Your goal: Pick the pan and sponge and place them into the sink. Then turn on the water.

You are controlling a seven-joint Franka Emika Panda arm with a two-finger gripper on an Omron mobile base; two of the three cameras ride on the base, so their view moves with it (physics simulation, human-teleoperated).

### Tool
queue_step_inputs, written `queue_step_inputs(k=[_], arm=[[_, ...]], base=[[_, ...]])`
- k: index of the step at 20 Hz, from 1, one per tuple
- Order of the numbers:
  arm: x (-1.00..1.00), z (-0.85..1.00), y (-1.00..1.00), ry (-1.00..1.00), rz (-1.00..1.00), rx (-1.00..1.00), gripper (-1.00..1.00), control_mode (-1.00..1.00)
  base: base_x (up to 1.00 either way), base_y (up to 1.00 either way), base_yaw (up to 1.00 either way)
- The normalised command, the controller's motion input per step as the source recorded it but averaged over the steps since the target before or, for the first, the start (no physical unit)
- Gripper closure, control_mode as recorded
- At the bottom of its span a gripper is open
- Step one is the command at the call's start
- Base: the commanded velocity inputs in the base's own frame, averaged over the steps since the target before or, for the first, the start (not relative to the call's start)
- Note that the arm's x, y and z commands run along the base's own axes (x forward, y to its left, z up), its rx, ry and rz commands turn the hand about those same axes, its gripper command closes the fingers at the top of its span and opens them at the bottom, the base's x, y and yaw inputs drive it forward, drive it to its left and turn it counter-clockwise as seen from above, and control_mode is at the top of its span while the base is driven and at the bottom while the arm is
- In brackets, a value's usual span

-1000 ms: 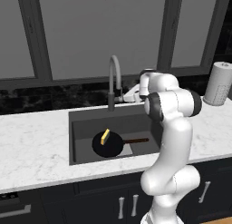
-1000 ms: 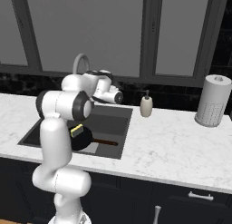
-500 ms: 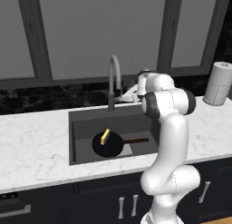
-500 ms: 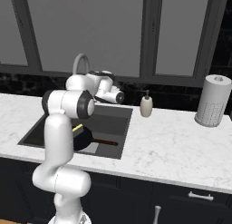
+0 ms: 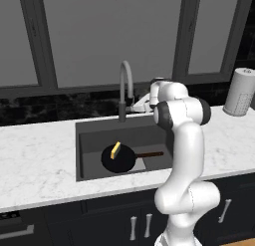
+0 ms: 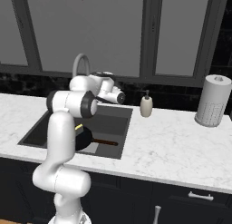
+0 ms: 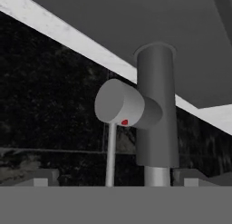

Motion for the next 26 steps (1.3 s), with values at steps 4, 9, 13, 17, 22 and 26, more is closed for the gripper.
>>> queue_step_inputs(k=[4,9,13,17,22,26], arm=[[0.14,-0.05,0.0,-0.01,0.0,0.0,-1.0,-1.0],[0.18,-0.04,0.06,0.0,0.0,0.0,-1.0,-1.0],[0.21,-0.04,0.1,0.0,0.0,0.0,-1.0,-1.0],[0.18,-0.05,0.02,0.0,0.0,0.0,-1.0,-1.0],[0.16,-0.06,0.0,0.0,0.0,0.0,-1.0,-1.0],[0.17,-0.08,0.0,0.0,-0.02,0.0,-1.0,-1.0]], base=[[0.0,0.0,0.0],[0.0,0.0,0.0],[0.0,0.0,0.0],[0.0,0.0,0.0],[0.0,0.0,0.0],[0.0,0.0,0.0]])
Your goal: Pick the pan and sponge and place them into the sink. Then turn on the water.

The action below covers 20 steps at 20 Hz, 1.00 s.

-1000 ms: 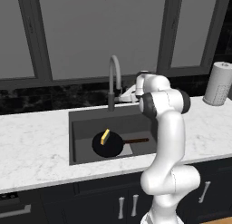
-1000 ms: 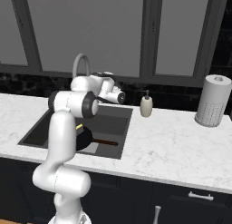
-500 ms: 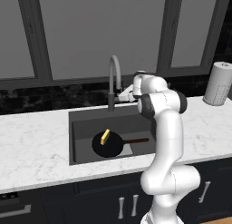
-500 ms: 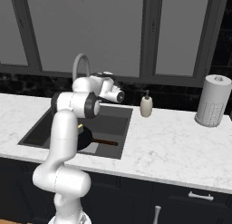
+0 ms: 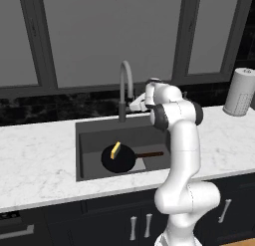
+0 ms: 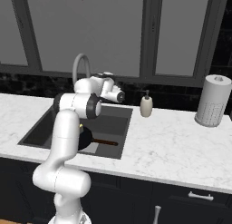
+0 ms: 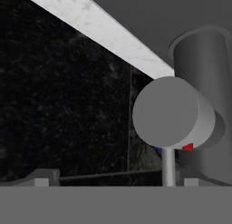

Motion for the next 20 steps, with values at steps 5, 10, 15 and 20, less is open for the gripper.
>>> queue_step_inputs(k=[5,10,15,20], arm=[[0.19,-0.04,0.0,-0.01,-0.07,0.0,-1.0,-1.0],[0.15,0.0,0.0,0.0,-0.1,0.0,-1.0,-1.0],[0.14,0.0,-0.11,0.0,-0.09,0.0,-1.0,-1.0],[0.1,0.0,-0.46,0.0,-0.05,0.0,-1.0,-1.0]], base=[[0.0,0.0,0.0],[0.0,0.0,0.0],[0.0,0.0,0.0],[0.0,0.0,0.0]])
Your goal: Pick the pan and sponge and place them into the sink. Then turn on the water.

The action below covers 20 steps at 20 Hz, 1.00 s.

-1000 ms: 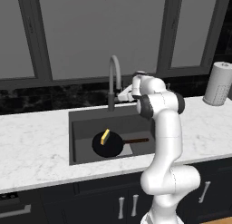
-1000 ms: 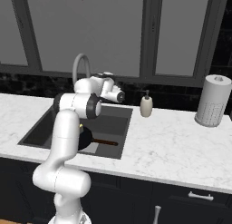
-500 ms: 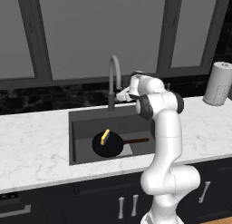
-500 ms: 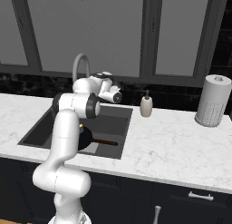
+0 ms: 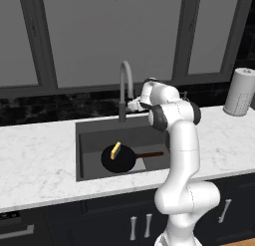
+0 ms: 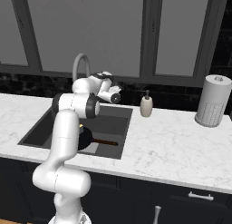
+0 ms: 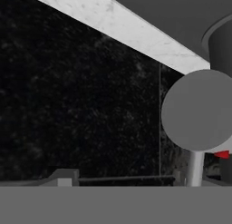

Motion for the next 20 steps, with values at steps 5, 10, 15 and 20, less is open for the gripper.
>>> queue_step_inputs(k=[5,10,15,20], arm=[[0.01,0.0,-0.78,0.0,0.0,0.0,-1.0,-1.0],[0.0,0.0,-0.79,0.0,0.0,0.0,-1.0,-1.0],[0.0,0.0,-0.84,0.01,-0.05,0.0,-1.0,-1.0],[0.0,0.07,-0.98,0.04,-0.05,0.0,-1.0,-1.0]], base=[[0.0,0.0,0.0],[0.0,0.0,0.0],[0.0,0.0,0.0],[0.0,0.0,0.0]])
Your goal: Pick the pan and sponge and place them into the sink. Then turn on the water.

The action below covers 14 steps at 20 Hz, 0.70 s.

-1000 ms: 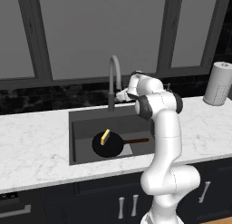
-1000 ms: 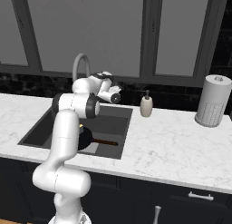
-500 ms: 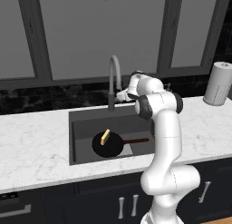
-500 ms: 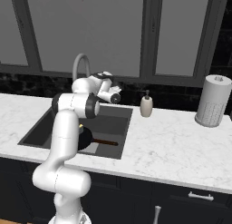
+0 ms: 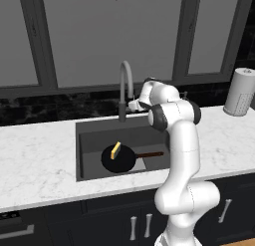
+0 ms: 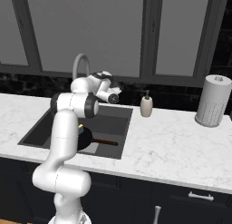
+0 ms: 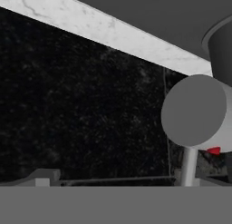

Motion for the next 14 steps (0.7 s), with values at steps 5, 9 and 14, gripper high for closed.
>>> queue_step_inputs(k=[5,9,14], arm=[[0.0,0.23,-1.0,0.07,-0.03,0.0,-1.0,-1.0],[0.0,0.32,-1.0,0.05,0.0,0.02,-1.0,-1.0],[0.0,0.26,-1.0,0.0,0.0,0.05,-1.0,-1.0]], base=[[0.0,0.0,0.0],[0.0,0.0,0.0],[0.0,0.0,0.0]])
